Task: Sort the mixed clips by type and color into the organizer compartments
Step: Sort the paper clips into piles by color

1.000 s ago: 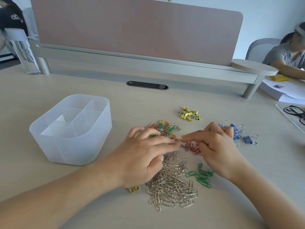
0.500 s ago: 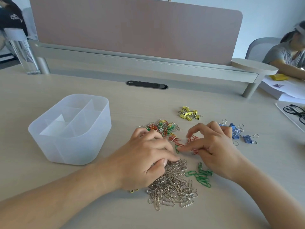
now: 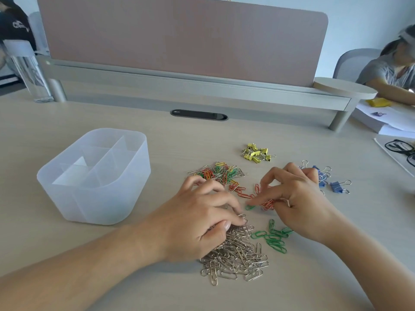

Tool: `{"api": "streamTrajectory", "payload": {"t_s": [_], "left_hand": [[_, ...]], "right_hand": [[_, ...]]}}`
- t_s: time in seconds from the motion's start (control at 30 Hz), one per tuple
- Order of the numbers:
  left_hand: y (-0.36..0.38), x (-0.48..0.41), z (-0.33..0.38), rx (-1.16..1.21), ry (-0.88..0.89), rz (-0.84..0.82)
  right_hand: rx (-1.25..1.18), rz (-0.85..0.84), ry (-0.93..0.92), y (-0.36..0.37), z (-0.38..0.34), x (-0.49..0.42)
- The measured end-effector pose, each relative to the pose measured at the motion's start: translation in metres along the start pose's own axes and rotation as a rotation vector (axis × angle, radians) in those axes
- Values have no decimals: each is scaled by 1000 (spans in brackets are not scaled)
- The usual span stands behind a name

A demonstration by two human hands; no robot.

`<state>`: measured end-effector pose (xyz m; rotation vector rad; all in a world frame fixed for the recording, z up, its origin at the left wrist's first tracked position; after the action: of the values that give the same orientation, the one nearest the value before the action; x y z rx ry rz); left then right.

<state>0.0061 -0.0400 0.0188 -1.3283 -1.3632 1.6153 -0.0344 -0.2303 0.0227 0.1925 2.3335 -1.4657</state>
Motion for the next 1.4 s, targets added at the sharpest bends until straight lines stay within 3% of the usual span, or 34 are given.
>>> {"api": "streamTrajectory", "payload": {"t_s": [0.47, 0.8, 1.2, 1.4], "left_hand": [[6, 0, -4, 32, -10, -1], [6, 0, 9, -28, 116, -36], [5, 0, 5, -70, 49, -52], [5, 0, 2, 23, 51, -36]], "right_hand": [[-218, -19, 143, -7, 6, 0], [-228, -154, 85, -2, -6, 3], [-294, -257, 36, 3, -11, 4], [-293, -249, 47, 1, -6, 4]]}}
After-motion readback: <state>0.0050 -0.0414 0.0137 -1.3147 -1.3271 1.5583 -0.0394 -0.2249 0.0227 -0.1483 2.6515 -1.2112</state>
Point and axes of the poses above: each hand's wrist, its own x-axis away from the middle knuckle, its own y-axis out of the palm, z = x × y, the point moved 5 cm from there along -x, towards the middle knuckle, and after that the axes turned 15 degrees about -x, right-handed, at the moved point
